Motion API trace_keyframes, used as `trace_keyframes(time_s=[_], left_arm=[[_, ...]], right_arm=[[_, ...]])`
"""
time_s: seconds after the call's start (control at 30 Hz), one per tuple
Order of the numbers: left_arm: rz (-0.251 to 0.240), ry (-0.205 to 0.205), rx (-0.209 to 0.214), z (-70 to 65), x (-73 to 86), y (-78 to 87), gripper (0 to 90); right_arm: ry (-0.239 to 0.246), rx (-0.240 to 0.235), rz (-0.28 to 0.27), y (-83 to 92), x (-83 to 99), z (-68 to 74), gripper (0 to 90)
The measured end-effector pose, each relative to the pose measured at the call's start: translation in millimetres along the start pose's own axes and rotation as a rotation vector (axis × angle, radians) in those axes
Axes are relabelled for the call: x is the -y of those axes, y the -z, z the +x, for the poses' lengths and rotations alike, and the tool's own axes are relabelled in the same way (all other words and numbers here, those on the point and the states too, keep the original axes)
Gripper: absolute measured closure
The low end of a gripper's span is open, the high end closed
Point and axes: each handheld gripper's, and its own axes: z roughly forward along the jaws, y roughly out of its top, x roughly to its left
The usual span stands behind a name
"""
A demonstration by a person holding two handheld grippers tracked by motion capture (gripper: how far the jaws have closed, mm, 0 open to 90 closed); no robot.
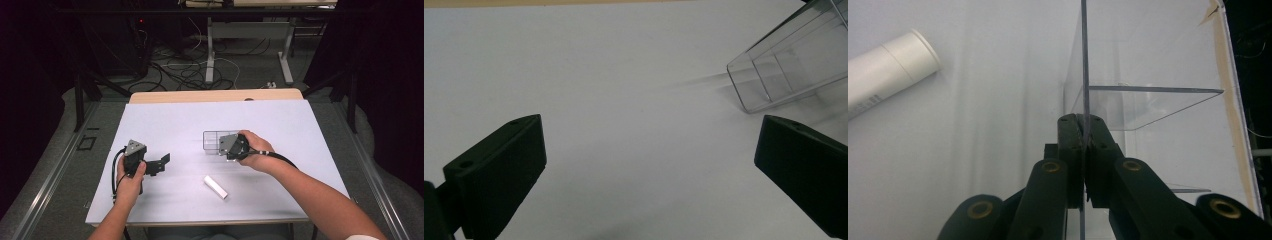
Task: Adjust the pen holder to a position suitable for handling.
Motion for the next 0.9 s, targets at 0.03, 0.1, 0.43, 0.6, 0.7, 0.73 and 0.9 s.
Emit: trace_keyframes(time_s=[0.03, 0.1, 0.43, 0.6, 0.7, 0.73, 0.9], left_arm=[[0.002, -0.001, 0.0, 0.0, 0.0, 0.1, 0.1], [0.001, 0.001, 0.002, -0.3, 0.1, -0.1, 0.1], [0.004, 0.001, 0.0, 0.0, 0.1, 0.0, 0.1], [0.0, 0.001, 0.001, 0.5, 0.3, 0.1, 0.1], [-0.001, 0.007, 0.003, 0.3, 0.5, -0.2, 0.1], [-0.001, 0.006, 0.003, 0.2, 0.5, -0.3, 0.1], [-0.001, 0.006, 0.003, -0.1, 0.2, 0.0, 0.1]], right_arm=[[-0.012, -0.001, -0.014, -0.6, 1.0, -1.3, 87.4], [-0.017, 0.001, -0.015, -0.6, 1.4, -1.9, 86.8], [-0.082, 0.07, -0.038, -2.7, 8.8, -15.7, 72.7], [-0.111, 0.098, -0.041, -1.8, 10.8, -18.2, 66.8], [-0.153, 0.122, -0.068, 3.1, 10.6, -18.2, 62.4], [-0.153, 0.122, -0.068, 3.1, 10.6, -18.2, 62.4], [-0.211, 0.154, -0.115, 10.5, 7.3, -17.5, 57.1]])
